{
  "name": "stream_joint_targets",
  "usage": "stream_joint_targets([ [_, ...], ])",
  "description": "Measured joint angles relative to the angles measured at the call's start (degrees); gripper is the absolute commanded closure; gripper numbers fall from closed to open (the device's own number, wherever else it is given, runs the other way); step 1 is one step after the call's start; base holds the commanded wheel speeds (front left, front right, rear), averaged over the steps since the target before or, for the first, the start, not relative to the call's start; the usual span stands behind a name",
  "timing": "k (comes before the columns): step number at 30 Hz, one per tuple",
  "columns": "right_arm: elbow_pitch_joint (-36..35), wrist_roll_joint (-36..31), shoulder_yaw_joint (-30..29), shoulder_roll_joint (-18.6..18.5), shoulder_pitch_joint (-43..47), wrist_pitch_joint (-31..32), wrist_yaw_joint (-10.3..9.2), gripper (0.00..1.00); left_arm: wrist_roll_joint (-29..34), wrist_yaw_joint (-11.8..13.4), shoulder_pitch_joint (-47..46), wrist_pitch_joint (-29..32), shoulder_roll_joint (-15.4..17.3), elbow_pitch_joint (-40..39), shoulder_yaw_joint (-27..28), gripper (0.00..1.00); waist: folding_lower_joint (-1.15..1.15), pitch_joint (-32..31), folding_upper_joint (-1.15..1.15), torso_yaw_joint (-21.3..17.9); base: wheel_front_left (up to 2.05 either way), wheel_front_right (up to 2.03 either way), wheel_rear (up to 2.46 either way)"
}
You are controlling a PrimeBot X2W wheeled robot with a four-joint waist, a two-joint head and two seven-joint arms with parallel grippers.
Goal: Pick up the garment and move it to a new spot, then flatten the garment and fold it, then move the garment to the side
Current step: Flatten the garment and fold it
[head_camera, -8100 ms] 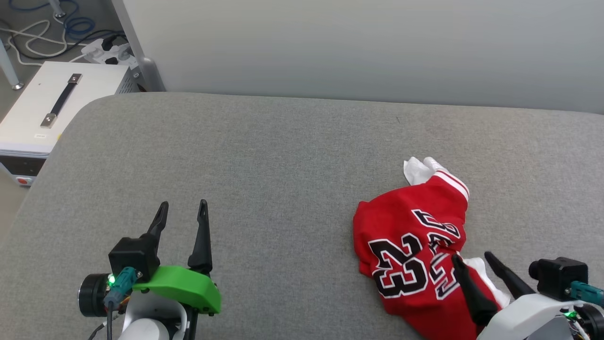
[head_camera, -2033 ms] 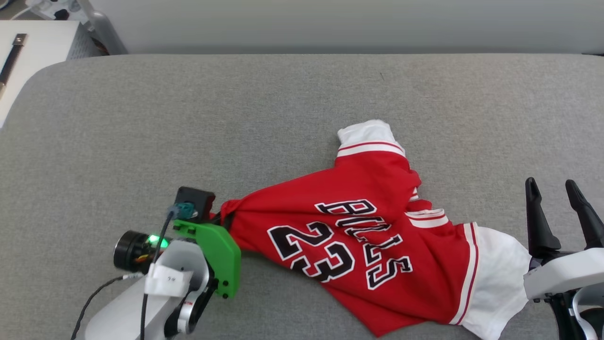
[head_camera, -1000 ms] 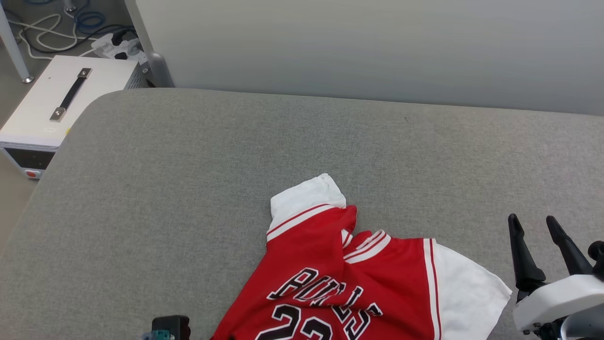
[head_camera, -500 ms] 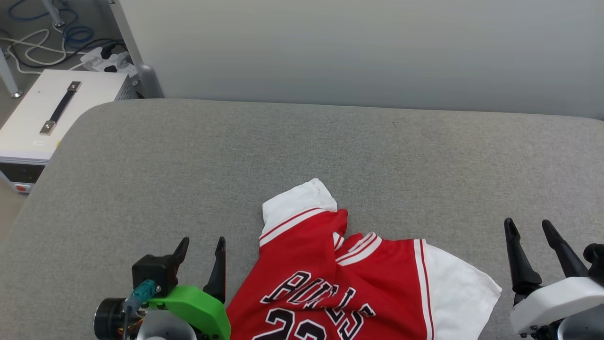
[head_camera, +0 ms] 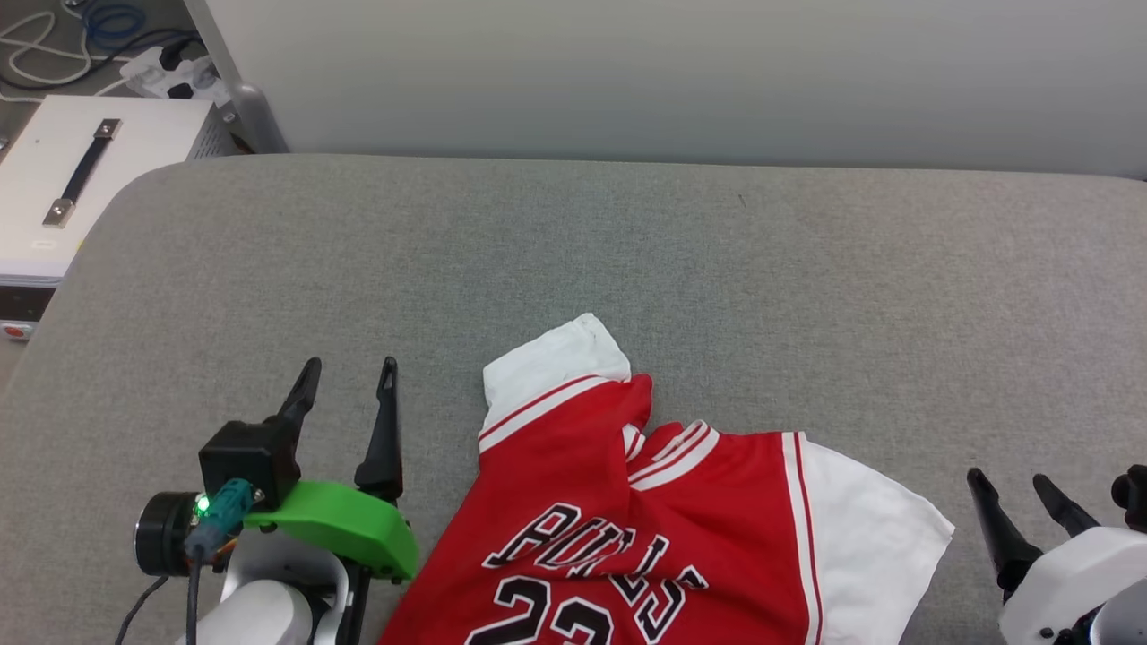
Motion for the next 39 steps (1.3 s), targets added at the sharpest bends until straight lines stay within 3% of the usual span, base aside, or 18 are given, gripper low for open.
stream_joint_targets([
  [11,5.44,6.61,2.18,-8.37,0.10,15.79,0.00,0.00,-0.16,0.30,-1.65,-2.11,-0.46,-1.47,3.01,0.00,0.00,5.48,0.00,1.54,0.00,0.00,0.00],
  [28,10.99,9.18,9.85,-13.32,-3.67,19.12,-0.07,0.00,0.66,-0.94,-2.56,-3.57,-3.70,-0.27,4.20,0.00,0.00,11.10,0.00,5.02,0.00,0.00,0.00],
  [29,11.06,9.49,10.04,-13.37,-3.75,19.41,-0.08,0.24,0.66,-0.96,-2.55,-3.57,-3.76,-0.01,4.31,0.00,0.00,11.16,0.00,5.11,0.00,0.00,0.00],
  [30,11.06,9.76,10.10,-13.50,-3.77,19.47,-0.09,0.64,0.66,-0.96,-2.55,-3.57,-3.81,0.24,4.43,0.00,0.00,11.17,0.00,5.17,0.00,0.00,0.00],
  [31,11.07,9.75,10.22,-13.66,-3.77,19.46,-0.08,0.98,0.66,-0.96,-2.55,-3.58,-3.86,0.42,4.50,0.00,0.00,11.13,0.00,5.19,0.00,0.00,0.00],
  [39,11.93,9.22,9.06,-12.98,-4.19,16.53,-0.01,1.00,0.47,-1.72,-2.29,-3.60,-3.90,1.41,4.91,0.00,0.00,9.12,0.00,4.92,0.00,0.00,0.00],
])
